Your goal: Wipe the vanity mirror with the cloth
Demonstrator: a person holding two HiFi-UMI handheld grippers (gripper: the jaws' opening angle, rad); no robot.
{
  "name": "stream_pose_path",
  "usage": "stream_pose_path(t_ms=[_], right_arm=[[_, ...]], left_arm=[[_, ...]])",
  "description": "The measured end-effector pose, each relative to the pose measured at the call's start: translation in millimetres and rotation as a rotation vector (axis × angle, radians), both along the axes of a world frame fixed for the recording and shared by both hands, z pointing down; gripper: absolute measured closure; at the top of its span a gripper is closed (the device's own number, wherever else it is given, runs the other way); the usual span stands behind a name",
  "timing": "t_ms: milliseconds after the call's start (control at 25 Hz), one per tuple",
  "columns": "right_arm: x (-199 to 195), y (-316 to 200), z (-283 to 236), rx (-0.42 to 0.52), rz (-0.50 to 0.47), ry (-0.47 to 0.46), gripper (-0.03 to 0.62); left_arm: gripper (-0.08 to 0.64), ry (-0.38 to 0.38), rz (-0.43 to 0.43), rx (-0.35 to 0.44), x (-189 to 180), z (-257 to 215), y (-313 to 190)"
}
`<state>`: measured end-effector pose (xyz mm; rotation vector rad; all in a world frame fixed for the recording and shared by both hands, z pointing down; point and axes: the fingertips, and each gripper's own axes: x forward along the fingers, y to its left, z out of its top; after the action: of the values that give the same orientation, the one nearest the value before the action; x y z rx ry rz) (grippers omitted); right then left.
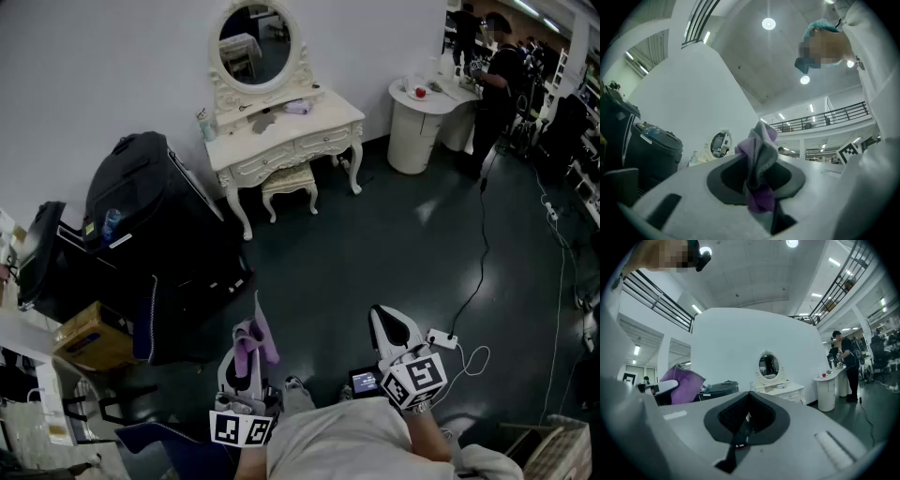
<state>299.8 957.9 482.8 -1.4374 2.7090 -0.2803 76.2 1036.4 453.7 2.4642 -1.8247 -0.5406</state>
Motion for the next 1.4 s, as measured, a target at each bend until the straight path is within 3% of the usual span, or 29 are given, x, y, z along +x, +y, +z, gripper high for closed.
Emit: stream_pose_path(t_ms=[120, 360, 480, 680, 1080, 1400], right_arm=[[-7.3, 28.2, -4.0, 0.0, -0.02, 0.002, 0.586], [-16.7, 62.0, 0.2, -0.044, -0.011, 0.017, 0.586], [-39.2, 77.9, 1.8, -0.04, -0.044, 0.046, 0.586], [-70.9, 99.0, 1.2, -0.063, -0.044, 0.06, 0.586], [-79.9, 116.6, -4.4, -0.047, 0.069, 0.029, 0.584], [-115.9, 108.4, 8.1, -0.04, 0.052, 0.064, 0.584]], left_arm=[[0.465, -0.026, 0.026, 0.004, 0.6, -8.1, 13.7], [0.465, -0.009, 0.071, 0.03, 2.4, -20.5, 39.6], [0.465, -0.022, 0.06, 0.037, -13.1, -20.2, 57.4], [0.465, 0.02, 0.035, -0.006, -48.5, -9.7, 76.6], [0.465, 0.006, 0.082, 0.042, -80.7, -19.4, 95.8], [0.463, 0.004, 0.026, 0.008, -117.0, -6.7, 89.2]])
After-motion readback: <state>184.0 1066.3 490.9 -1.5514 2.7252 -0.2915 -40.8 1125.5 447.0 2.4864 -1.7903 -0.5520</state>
